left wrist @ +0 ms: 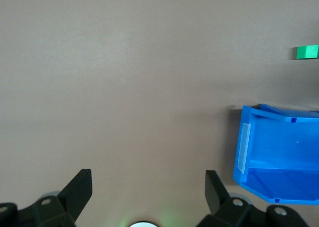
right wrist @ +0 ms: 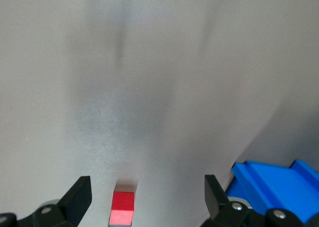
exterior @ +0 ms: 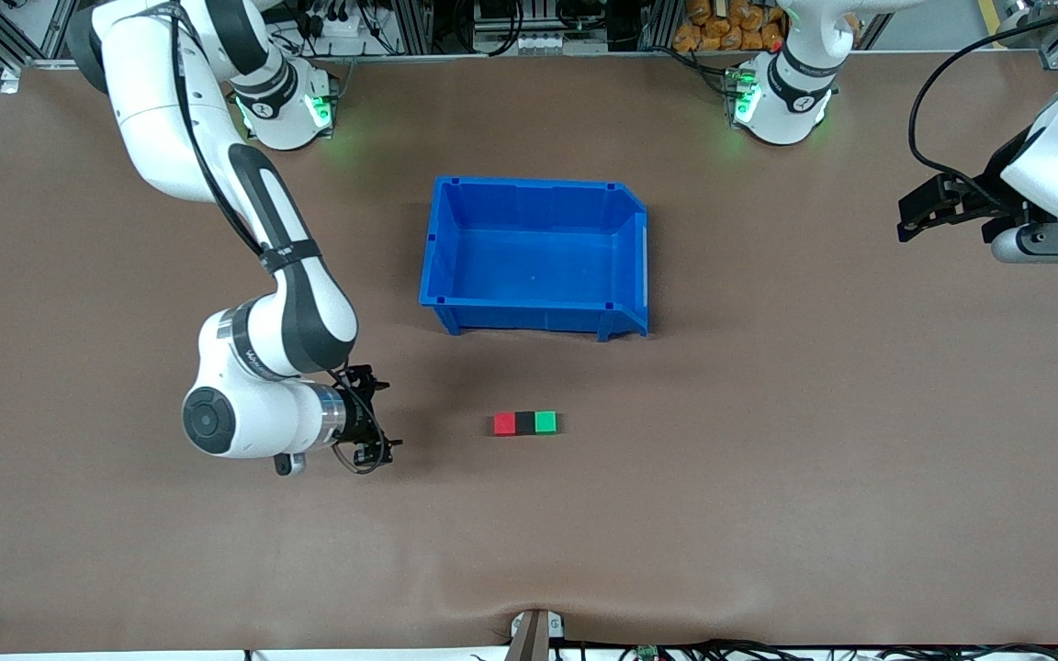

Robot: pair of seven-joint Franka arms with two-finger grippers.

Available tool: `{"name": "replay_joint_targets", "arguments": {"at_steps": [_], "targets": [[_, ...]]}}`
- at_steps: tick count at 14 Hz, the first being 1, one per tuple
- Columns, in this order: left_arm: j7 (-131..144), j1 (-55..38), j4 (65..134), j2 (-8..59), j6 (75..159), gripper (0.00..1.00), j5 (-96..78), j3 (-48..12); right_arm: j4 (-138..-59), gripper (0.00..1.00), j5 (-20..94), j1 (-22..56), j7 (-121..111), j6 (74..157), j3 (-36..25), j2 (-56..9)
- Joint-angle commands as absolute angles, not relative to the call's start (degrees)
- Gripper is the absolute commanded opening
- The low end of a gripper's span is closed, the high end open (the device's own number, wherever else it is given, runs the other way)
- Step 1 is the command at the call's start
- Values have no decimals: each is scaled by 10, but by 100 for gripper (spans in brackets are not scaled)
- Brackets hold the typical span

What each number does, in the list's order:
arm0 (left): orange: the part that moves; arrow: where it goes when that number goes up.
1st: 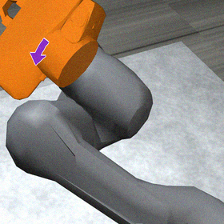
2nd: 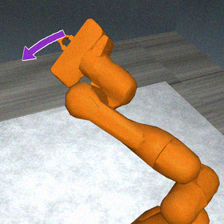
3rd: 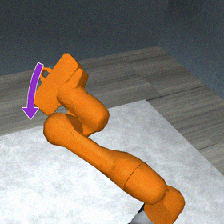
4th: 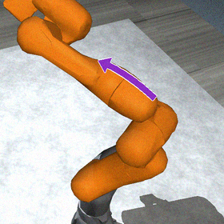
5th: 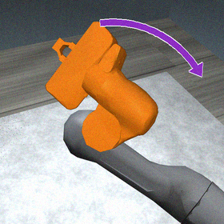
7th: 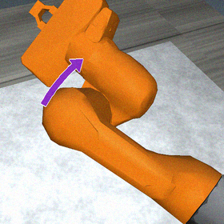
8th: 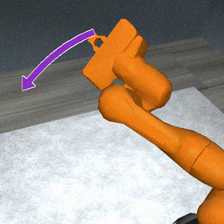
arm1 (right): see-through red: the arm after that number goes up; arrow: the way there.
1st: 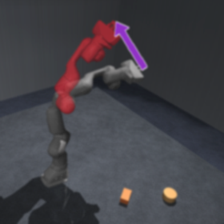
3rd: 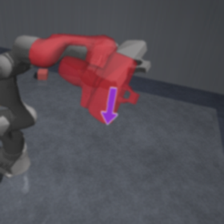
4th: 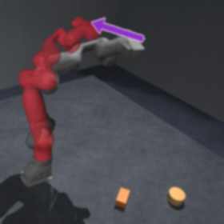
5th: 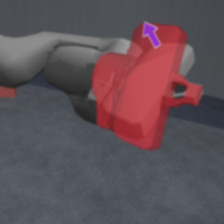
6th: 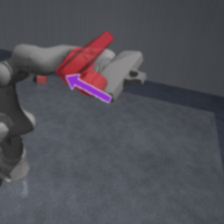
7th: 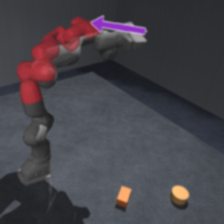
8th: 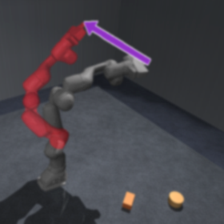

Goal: Attach green and red cubes to black cube
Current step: 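Lift the open right gripper up and away from the cubes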

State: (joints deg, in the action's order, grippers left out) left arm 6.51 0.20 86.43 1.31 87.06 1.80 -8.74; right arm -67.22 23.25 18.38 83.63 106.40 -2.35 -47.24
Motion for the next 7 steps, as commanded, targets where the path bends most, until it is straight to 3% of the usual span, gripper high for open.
{"name": "replay_joint_targets", "arguments": {"at_steps": [1, 7], "targets": [[66, 4, 861, 13, 873, 100, 21, -90, -679, 100, 215, 167, 796, 1035, -17, -452], [66, 4, 861, 13, 873, 100, 21, -90, -679, 100, 185, 150, 740, 1006, -17, -431]]}}
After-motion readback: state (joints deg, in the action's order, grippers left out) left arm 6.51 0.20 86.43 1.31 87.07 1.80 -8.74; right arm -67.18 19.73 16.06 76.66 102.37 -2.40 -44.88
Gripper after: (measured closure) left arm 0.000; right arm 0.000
